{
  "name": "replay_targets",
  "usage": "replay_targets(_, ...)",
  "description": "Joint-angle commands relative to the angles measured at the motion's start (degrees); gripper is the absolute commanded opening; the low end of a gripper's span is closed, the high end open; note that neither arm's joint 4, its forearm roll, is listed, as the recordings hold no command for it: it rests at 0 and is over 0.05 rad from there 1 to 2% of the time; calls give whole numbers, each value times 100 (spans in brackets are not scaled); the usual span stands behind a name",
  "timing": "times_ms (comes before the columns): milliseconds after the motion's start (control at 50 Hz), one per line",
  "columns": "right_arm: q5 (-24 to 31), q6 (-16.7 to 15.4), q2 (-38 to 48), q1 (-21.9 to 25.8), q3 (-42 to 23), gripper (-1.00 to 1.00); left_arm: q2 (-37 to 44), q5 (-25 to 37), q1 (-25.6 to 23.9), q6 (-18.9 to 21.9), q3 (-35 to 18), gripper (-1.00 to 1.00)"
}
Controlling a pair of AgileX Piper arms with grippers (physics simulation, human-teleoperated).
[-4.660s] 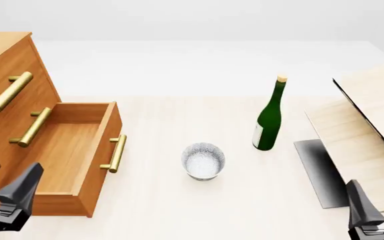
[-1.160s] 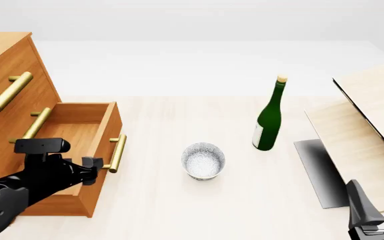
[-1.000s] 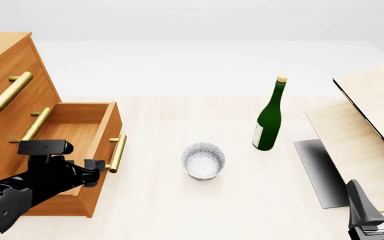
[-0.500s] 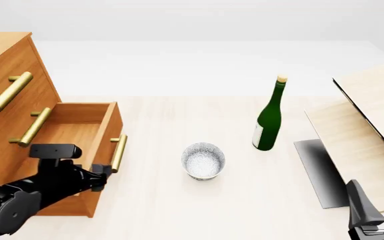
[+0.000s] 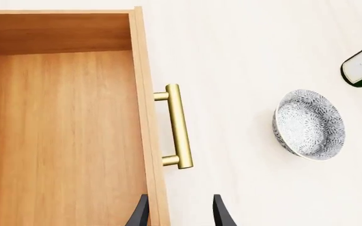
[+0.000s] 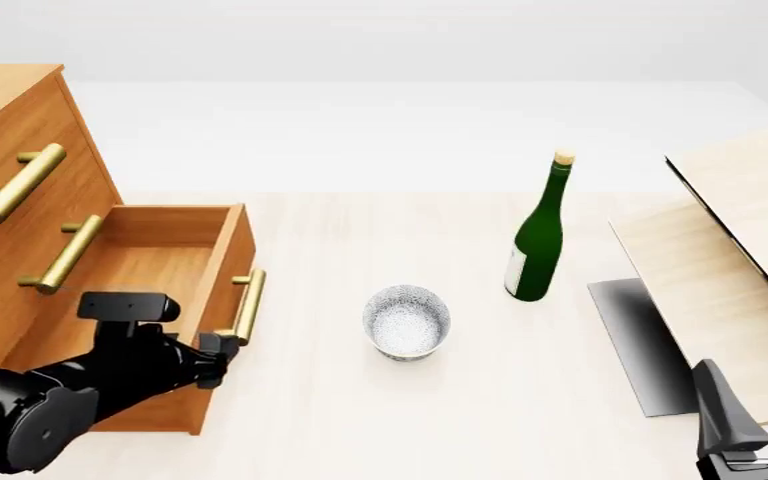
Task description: Put the bowl in the bottom drawer of the cabinet and close it.
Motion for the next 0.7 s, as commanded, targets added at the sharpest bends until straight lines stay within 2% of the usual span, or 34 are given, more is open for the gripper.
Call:
replay_targets(20,0,-4,0,0,0,100,58,-65,-197,-129,37,100)
replay_targets(700,-2,-11,-2,3,0,100,79,-85,-615,-187,-116,100)
